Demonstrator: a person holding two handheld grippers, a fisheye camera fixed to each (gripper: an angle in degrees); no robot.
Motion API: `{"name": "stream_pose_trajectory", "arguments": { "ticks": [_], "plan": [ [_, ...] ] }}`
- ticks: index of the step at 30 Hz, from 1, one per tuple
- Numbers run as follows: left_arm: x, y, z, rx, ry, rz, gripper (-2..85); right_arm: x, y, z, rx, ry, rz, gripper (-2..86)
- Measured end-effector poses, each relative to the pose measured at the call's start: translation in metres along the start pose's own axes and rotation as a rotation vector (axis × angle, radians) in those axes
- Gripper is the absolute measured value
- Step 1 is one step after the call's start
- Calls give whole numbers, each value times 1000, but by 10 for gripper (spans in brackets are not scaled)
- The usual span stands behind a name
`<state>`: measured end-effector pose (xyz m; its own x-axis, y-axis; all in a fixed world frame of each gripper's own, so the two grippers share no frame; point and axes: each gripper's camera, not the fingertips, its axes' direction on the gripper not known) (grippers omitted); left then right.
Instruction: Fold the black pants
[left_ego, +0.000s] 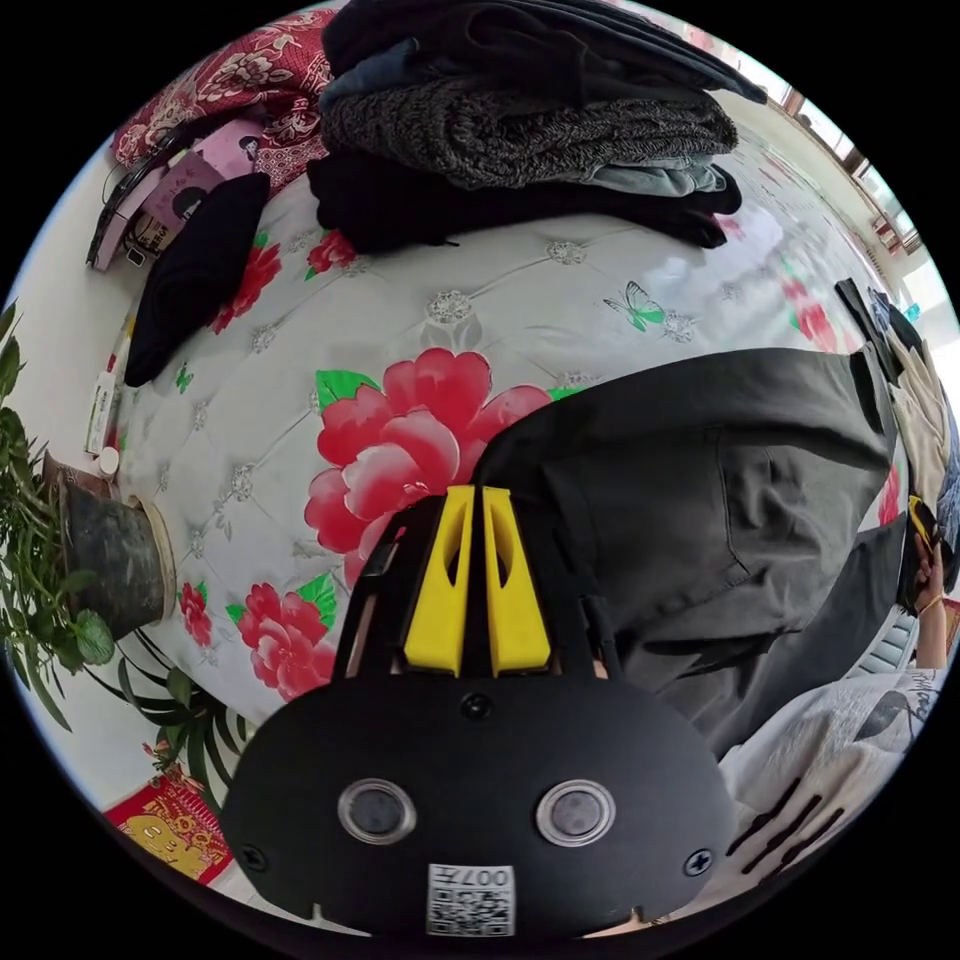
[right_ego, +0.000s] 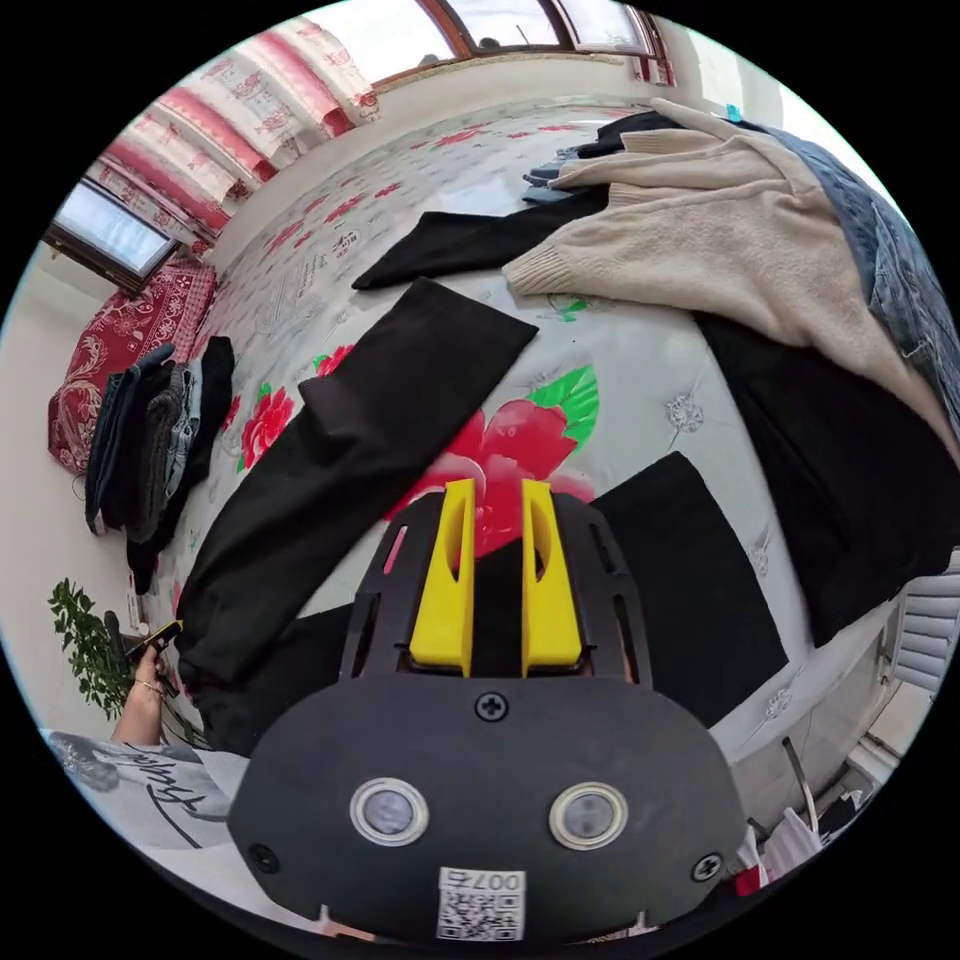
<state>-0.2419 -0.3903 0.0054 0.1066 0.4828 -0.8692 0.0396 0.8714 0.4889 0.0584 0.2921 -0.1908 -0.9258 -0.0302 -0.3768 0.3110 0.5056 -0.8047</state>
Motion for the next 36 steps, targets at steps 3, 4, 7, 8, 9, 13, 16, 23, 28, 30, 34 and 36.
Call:
{"name": "stream_pose_trajectory", "arguments": {
  "ticks": [3, 4, 7, 8, 9, 13, 16, 23, 28, 30, 34, 36],
  "plan": [
    [-5, 0, -1, 14, -3, -8, -5, -20, -15, 10, -7, 13, -79, 46],
    [-9, 2, -1, 22, 12, -26, -2, -33, -26, 16, -9, 16, -121, 50],
    [-20, 10, -3, 37, 60, -82, 9, -68, -59, 39, -52, 21, -216, 63],
    [-24, 14, -5, 38, 77, -108, 15, -85, -72, 45, -59, 22, -256, 68],
    [-25, 16, -7, 43, 84, -116, 18, -94, -78, 47, -56, 19, -283, 70],
    [-34, 38, -44, 214, 113, -82, 53, -158, -122, 55, -28, 40, -463, 84],
    [-44, 45, -58, 271, 120, -51, 73, -185, -157, 65, -38, 62, -517, 86],
    [-22, 27, -14, 27, 74, 124, 39, -181, -197, 90, -114, 156, -439, 49],
    [-14, 34, -14, 23, 69, 140, -7, -168, -206, 59, -149, 155, -416, 6],
    [-20, 45, -26, 65, 95, 123, -8, -161, -207, 21, -71, 77, -410, 2],
    [-43, 93, -80, 254, 199, 26, -9, -135, -196, -113, 151, -204, -410, -1],
    [-50, 123, -108, 355, 240, 2, -9, -117, -178, -172, 241, -302, -417, -2]
  ]
}}
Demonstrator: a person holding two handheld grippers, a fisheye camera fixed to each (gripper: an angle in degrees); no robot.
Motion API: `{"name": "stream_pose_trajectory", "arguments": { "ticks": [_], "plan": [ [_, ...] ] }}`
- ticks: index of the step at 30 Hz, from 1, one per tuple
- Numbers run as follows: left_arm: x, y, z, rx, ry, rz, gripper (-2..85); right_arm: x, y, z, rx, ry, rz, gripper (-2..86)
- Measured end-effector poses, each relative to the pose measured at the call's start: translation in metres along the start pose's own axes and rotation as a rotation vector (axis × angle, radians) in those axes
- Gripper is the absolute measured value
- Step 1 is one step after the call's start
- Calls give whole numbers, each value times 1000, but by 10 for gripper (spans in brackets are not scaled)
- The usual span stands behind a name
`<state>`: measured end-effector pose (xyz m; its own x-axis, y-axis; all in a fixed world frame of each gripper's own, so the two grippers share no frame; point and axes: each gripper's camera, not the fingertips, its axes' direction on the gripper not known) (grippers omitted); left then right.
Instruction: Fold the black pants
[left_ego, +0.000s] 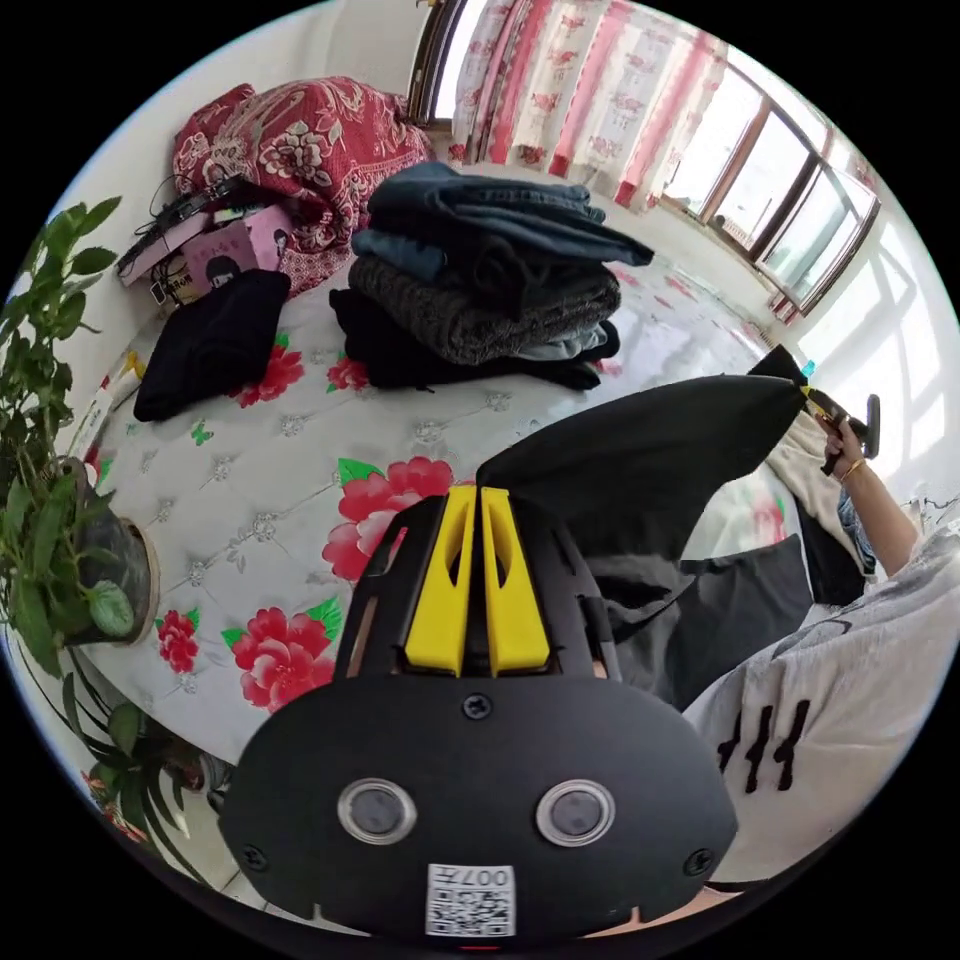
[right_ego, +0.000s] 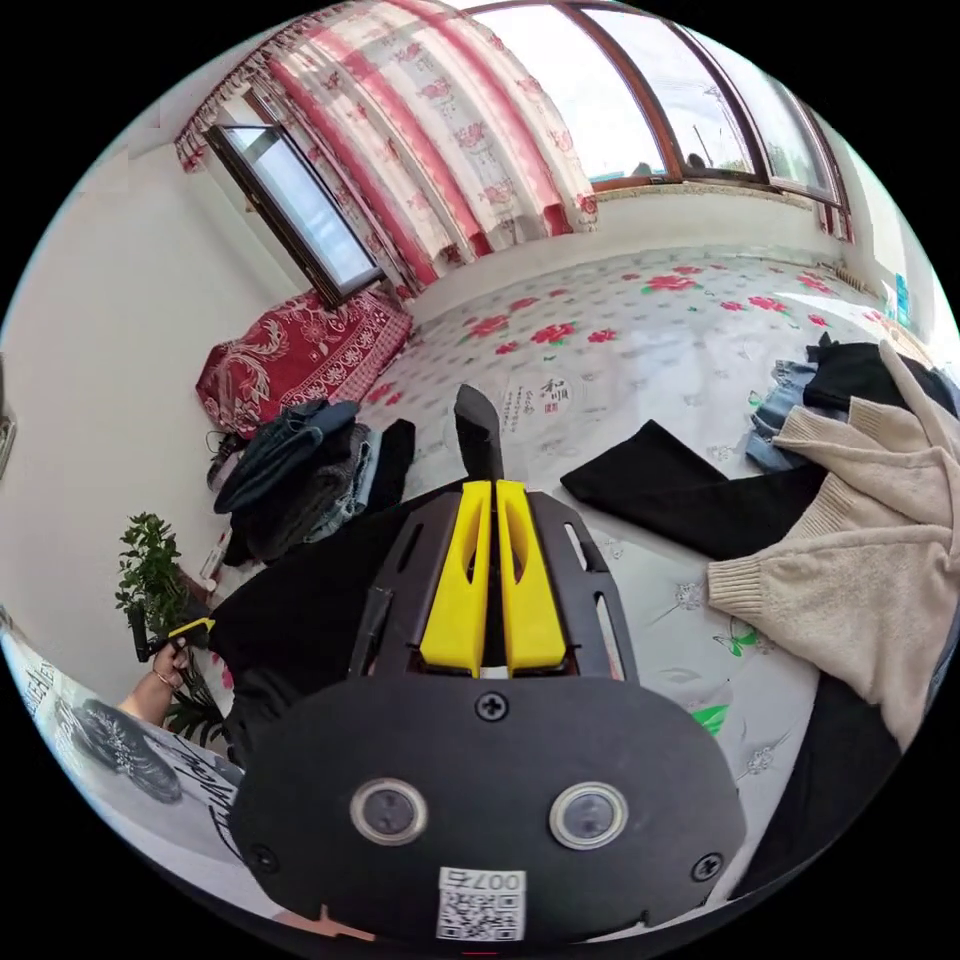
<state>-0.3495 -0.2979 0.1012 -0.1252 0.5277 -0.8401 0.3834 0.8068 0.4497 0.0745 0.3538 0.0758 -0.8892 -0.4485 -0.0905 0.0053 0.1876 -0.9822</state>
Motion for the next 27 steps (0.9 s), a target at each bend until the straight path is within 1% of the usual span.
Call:
{"name": "stream_pose_trajectory", "arguments": {
  "ticks": [2, 4, 5, 7, 9, 11, 12, 14, 16, 17, 19, 21, 22, 24, 26, 27],
  "plan": [
    [4, 30, -48, 124, 44, -11, -9, -3, 22, -81, 105, -76, -20, -2],
    [8, 54, -77, 186, 68, -2, -9, 0, 50, -133, 149, -101, -29, -1],
    [14, 71, -93, 209, 87, 21, -9, 4, 73, -160, 149, -83, -36, -1],
    [24, 96, -108, 192, 118, 69, -9, 15, 114, -191, 125, -34, -21, -1],
    [38, 122, -111, 131, 126, 109, -9, 34, 161, -210, 71, 16, 22, 1],
    [57, 157, -90, -22, 115, 130, -9, 68, 231, -214, -37, 91, 141, 6],
    [62, 166, -83, -58, 111, 130, -9, 78, 250, -211, -70, 109, 186, 8],
    [73, 199, -43, -196, 53, 105, -9, 122, 319, -195, -189, 132, 398, 22],
    [77, 218, -14, -308, -15, 80, -9, 141, 356, -188, -244, 160, 519, 36],
    [77, 226, -3, -346, -33, 59, -9, 143, 368, -190, -239, 176, 527, 44],
    [76, 230, 3, -357, -36, 16, -9, 136, 370, -198, -196, 204, 484, 57],
    [78, 228, 1, -342, -44, 19, -9, 123, 360, -202, -176, 253, 399, 65],
    [80, 227, 0, -344, -51, 30, -9, 111, 352, -201, -172, 275, 321, 69],
    [85, 227, -1, -354, -63, 56, -9, 89, 341, -189, -212, 282, 178, 73],
    [90, 229, -2, -362, -80, 69, -9, 56, 335, -156, -296, 304, -18, 73],
    [92, 229, -3, -360, -82, 68, -9, 49, 336, -145, -317, 321, -55, 72]
  ]
}}
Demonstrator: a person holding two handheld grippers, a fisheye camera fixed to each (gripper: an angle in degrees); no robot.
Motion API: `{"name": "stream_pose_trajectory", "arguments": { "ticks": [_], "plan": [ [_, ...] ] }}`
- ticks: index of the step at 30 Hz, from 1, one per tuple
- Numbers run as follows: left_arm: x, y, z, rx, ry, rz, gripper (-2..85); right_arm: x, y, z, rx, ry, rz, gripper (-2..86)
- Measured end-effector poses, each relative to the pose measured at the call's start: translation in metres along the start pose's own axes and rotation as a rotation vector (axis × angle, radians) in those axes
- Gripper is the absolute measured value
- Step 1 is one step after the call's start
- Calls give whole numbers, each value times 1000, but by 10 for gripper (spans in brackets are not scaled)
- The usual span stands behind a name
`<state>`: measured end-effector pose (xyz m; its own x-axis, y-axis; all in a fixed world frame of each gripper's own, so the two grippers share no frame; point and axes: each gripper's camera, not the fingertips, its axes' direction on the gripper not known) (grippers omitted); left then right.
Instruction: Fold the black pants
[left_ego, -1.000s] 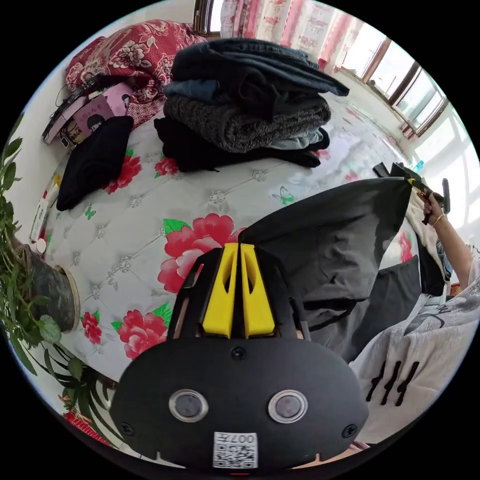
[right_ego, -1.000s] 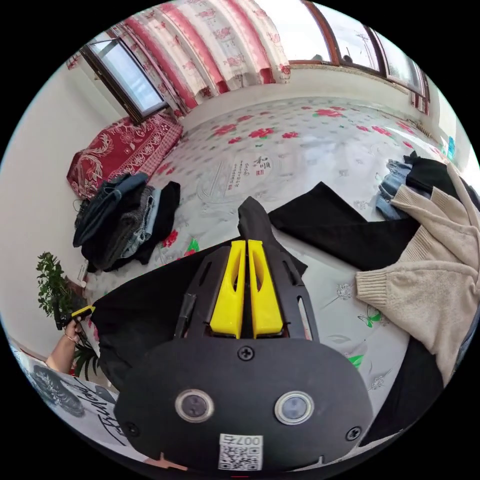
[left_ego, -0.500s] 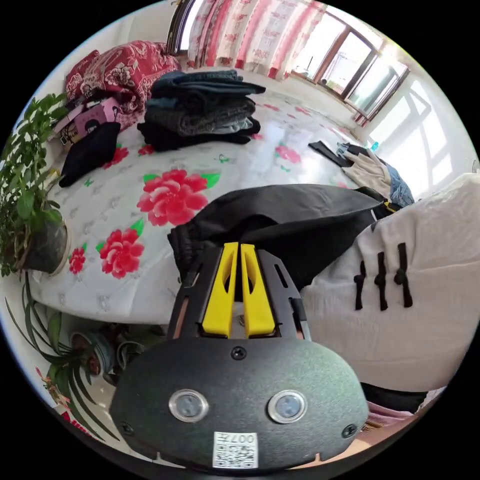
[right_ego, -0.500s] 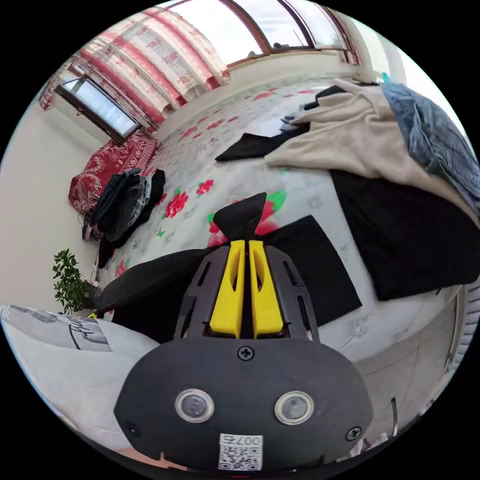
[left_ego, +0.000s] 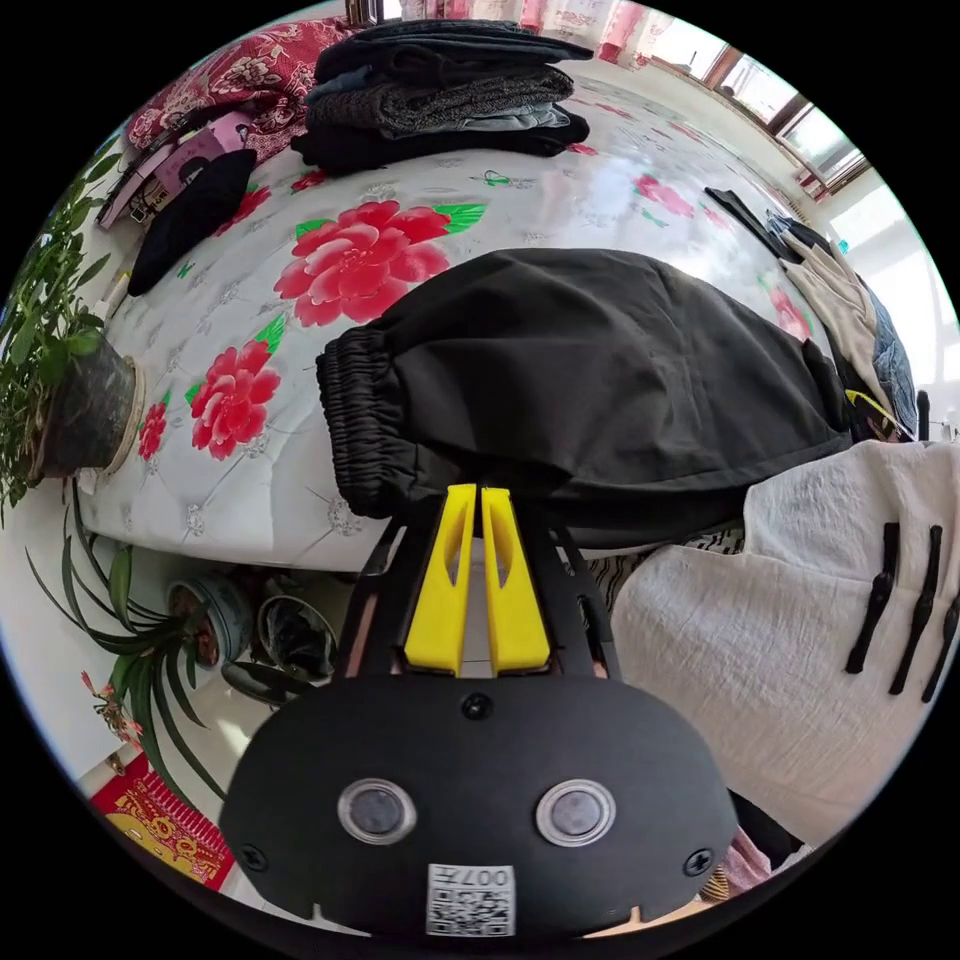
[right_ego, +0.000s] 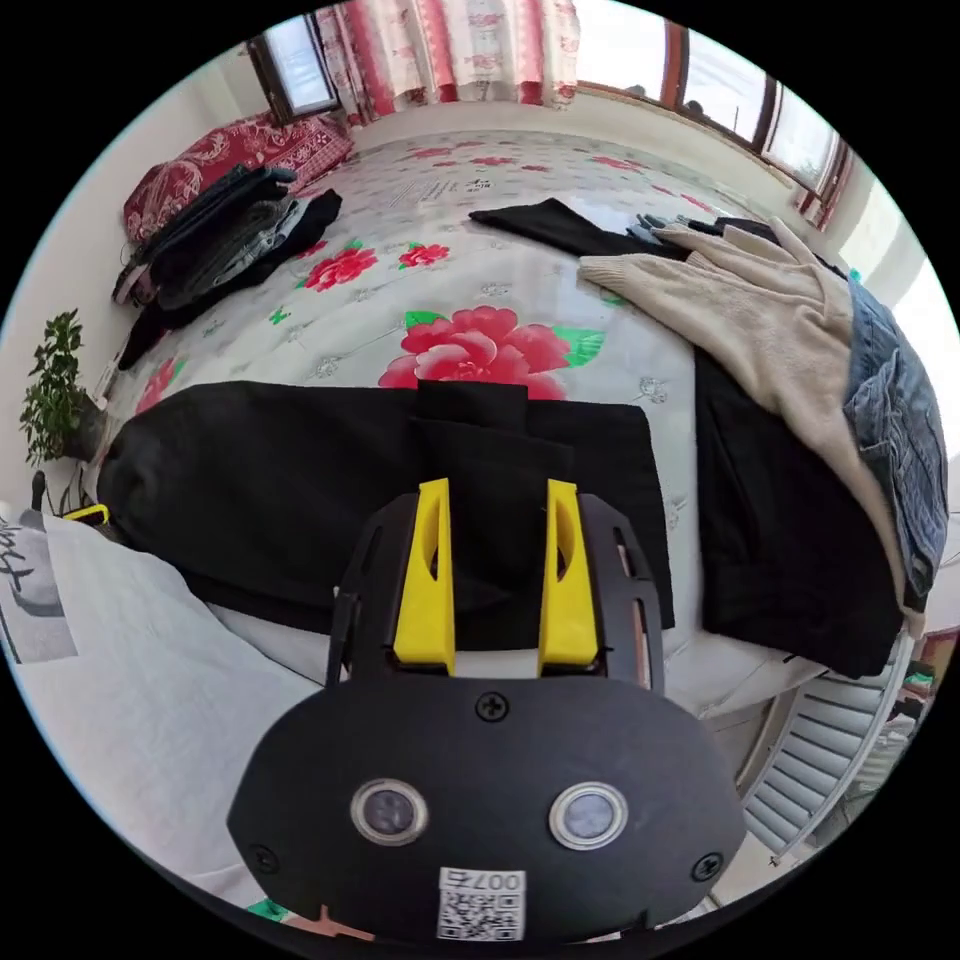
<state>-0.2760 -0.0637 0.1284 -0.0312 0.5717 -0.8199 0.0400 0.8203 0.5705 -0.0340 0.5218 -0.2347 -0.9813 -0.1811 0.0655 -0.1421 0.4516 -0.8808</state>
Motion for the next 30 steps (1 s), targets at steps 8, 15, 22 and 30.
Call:
{"name": "stream_pose_trajectory", "arguments": {
  "ticks": [8, 15, 22, 30],
  "plan": [
    [12, 22, -27, 65, -18, 7, -9, 2, 13, 61, -121, 97, 122, 5],
    [27, 39, -24, 49, -50, 39, -9, 55, 111, -12, 111, 247, 428, 4],
    [25, 57, -5, 10, -36, 37, 4, 22, 167, 26, 47, -9, 407, 33],
    [-3, 87, -58, 206, 65, -71, 51, -268, 94, 108, 51, -383, -258, 67]
  ]
}}
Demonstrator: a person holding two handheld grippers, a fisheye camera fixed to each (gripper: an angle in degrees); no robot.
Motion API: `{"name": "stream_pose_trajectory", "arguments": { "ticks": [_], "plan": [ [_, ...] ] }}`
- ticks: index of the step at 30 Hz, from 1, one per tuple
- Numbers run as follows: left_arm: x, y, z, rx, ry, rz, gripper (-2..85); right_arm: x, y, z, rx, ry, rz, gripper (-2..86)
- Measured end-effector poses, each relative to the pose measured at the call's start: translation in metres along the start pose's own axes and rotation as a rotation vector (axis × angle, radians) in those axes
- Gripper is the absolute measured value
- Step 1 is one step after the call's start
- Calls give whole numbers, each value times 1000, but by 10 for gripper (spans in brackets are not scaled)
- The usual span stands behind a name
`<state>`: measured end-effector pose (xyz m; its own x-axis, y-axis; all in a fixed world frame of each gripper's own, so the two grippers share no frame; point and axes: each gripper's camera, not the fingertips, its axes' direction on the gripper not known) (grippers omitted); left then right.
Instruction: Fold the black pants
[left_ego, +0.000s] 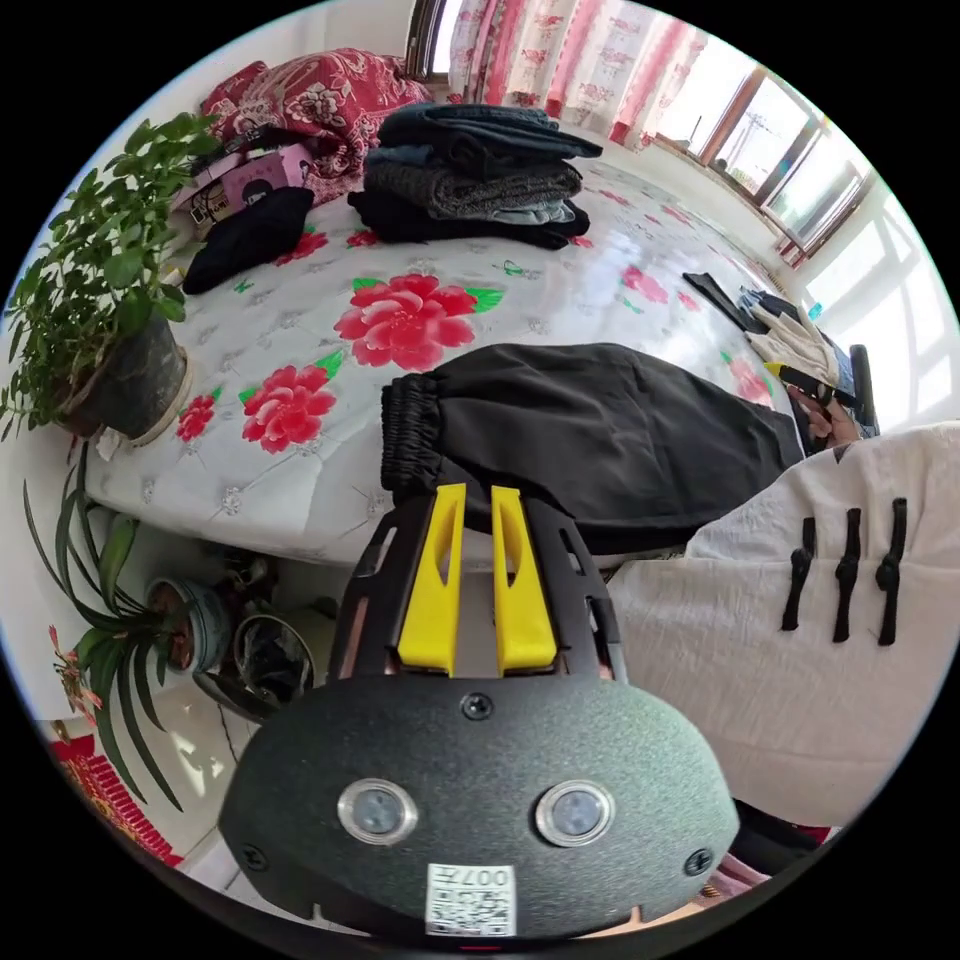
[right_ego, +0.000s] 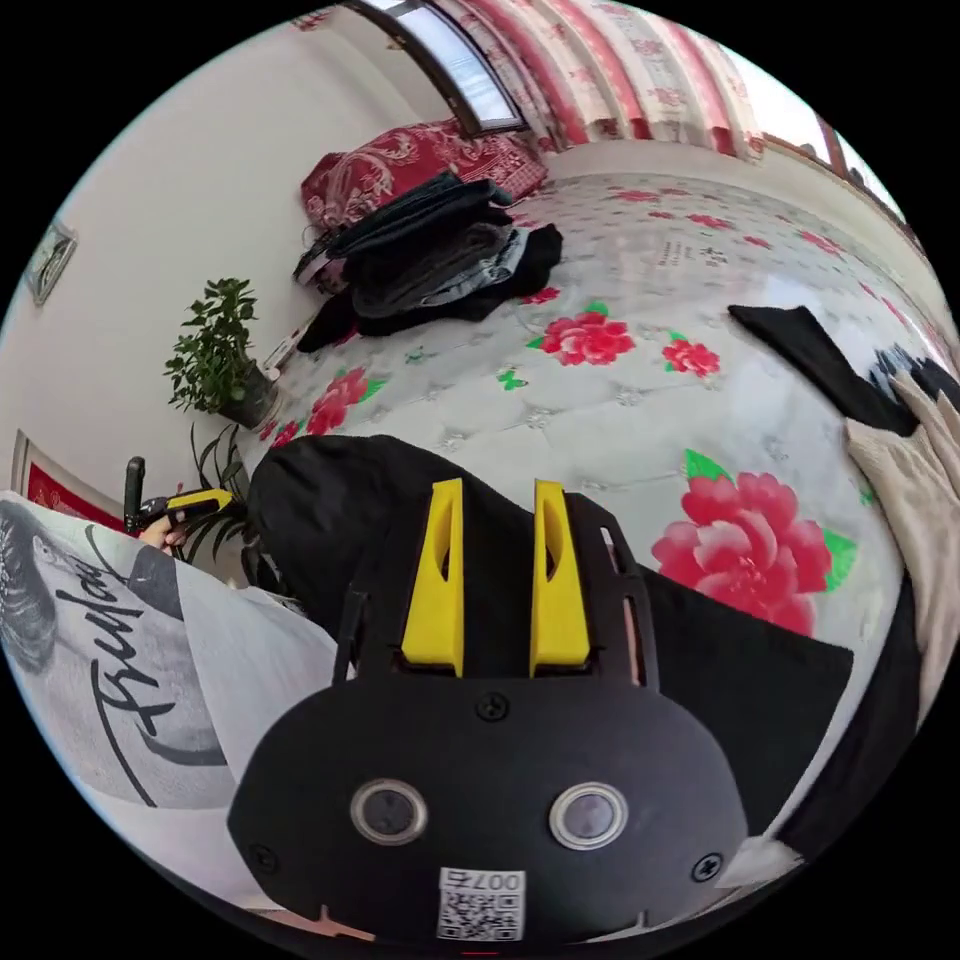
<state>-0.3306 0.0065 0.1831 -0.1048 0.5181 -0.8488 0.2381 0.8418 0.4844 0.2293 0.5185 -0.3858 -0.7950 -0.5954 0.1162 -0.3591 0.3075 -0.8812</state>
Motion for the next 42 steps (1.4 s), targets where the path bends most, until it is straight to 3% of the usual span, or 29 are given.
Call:
{"name": "stream_pose_trajectory", "arguments": {
  "ticks": [2, 7, 11, 14, 19, 26, 29, 38, 42],
  "plan": [
    [-9, 1, -21, 83, -26, -39, 61, -76, -33, 73, -78, -71, -178, 75],
    [-12, -8, -26, 146, -53, -62, 64, -192, -54, 211, -227, -102, -370, 83],
    [-11, -24, 24, -23, -75, -79, 21, -238, -25, 313, -368, -99, -401, 61],
    [-11, -22, 56, -165, -151, -52, -3, -269, 18, 341, -389, -105, -465, 28],
    [-11, -15, 61, -138, -162, 48, -9, -308, 91, 365, -447, -199, -562, 25],
    [-20, -12, 65, -110, -121, 13, -10, -275, 66, 413, -312, -131, -443, 67],
    [-21, -11, 66, -99, -118, -4, -10, -250, 57, 464, -386, -106, -411, 66],
    [-26, -11, 69, -77, -113, -57, -10, -233, 118, 546, -708, -440, -500, 52],
    [-26, -14, 70, -88, -125, -50, -10, -195, 96, 558, -663, -493, -405, 44]
  ]
}}
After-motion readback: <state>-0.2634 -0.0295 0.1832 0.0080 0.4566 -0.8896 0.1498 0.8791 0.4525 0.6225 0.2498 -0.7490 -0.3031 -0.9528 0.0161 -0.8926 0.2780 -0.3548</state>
